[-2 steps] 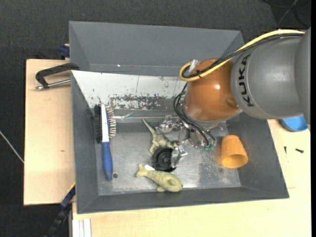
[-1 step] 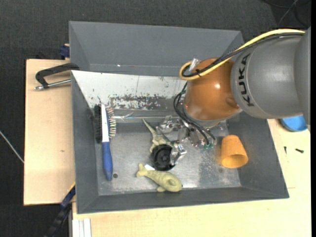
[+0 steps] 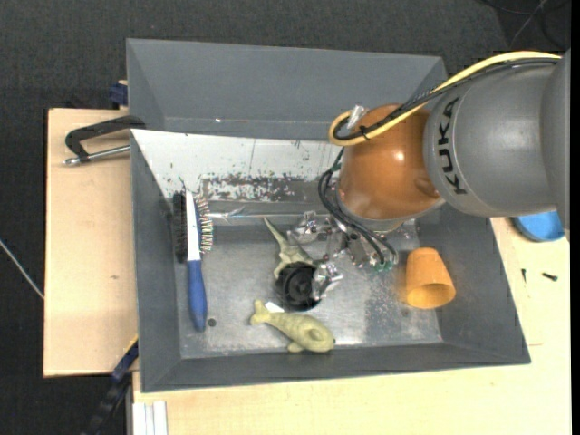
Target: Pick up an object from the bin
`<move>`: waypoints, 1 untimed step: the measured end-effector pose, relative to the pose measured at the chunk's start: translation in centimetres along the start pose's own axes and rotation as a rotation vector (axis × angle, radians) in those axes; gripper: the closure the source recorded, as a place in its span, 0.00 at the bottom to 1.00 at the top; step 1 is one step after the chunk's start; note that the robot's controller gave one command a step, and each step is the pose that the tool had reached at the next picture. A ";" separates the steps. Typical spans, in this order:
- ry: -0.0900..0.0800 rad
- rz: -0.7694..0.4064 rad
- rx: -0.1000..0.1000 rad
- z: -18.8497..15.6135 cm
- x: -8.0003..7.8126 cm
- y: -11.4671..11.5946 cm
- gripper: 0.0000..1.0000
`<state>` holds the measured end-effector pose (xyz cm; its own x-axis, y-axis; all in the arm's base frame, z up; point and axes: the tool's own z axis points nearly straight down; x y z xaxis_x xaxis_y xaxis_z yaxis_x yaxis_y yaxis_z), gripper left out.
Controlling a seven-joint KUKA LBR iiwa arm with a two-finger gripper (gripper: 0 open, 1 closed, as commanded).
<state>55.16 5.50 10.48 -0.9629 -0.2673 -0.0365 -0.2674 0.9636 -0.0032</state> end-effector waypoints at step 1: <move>0.008 -0.049 -0.002 0.2 0.2 0.1 1.00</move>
Offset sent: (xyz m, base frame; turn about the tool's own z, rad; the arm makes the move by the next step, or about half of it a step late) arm -0.0051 0.0008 -0.0315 -0.0961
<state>54.96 5.58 10.23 -0.9490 -0.3142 -0.0283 -0.3142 0.9494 -0.0030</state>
